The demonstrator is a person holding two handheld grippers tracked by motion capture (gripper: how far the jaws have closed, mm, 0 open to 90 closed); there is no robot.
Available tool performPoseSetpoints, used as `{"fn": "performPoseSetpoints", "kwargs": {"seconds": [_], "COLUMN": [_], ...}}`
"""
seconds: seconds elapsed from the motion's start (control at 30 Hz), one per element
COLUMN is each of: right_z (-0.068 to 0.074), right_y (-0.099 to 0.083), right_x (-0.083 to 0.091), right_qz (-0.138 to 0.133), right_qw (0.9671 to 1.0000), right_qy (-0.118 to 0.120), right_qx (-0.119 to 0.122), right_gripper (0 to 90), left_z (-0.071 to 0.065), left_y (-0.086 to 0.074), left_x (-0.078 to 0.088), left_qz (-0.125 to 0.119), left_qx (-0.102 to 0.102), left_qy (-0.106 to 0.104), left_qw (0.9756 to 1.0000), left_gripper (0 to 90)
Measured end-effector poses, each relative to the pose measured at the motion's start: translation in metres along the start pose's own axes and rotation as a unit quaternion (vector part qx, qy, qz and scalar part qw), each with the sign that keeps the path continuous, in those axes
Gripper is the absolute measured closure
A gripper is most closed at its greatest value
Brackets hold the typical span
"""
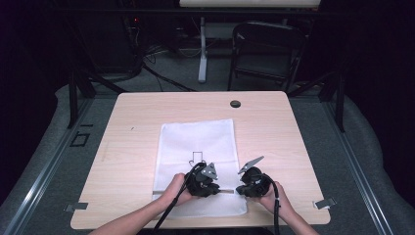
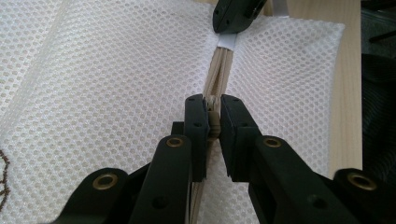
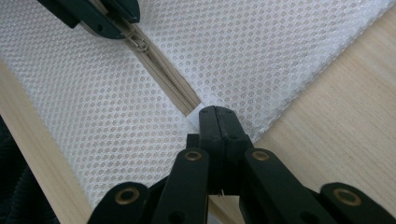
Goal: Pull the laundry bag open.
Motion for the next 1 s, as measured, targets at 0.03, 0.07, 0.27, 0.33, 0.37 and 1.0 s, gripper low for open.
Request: {"fn": "performPoseSetpoints", "kwargs": {"seconds": [0.03,0.07,0.27,0.33,0.37,1.0], "right_z": [0.0,0.0,0.0,0.0,0.0,0.0], "right_y": [0.0,0.0,0.0,0.0,0.0,0.0], "right_x": [0.0,0.0,0.0,0.0,0.0,0.0], "right_qz": [0.003,0.001,0.001,0.001,0.004,0.002], "right_qw": [1.0,1.0,1.0,1.0,1.0,1.0], "right_qy": [0.0,0.0,0.0,0.0,0.0,-0.001], "right_qx": [0.003,0.0,0.0,-0.001,0.002,-0.001], "right_gripper": [90.0,90.0,90.0,90.0,90.0,90.0], "left_z": [0.001,0.001,0.002,0.002,0.002,0.005], "left_y": [0.0,-0.001,-0.003,-0.004,-0.005,-0.012], "left_x": [0.0,0.001,0.004,0.005,0.006,0.015], "left_qz": [-0.002,-0.003,-0.004,-0.003,-0.002,-0.004], "left_qx": [-0.002,0.001,0.0,0.002,0.001,0.006], "left_qy": [0.0,0.001,0.002,-0.002,-0.001,0.003], "left_qw": [1.0,1.0,1.0,1.0,1.0,1.0], "left_gripper": [82.0,82.0,82.0,82.0,82.0,82.0]}}
Point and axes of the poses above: each handheld gripper's, and its own axes: x roughly backward along the jaws, y roughly out of its top, z roughly to its left, the point moved 6 cm from there along -x, roughly forward along the jaws, and after that the axes turned 8 degrees about x, right-handed, at the moved point
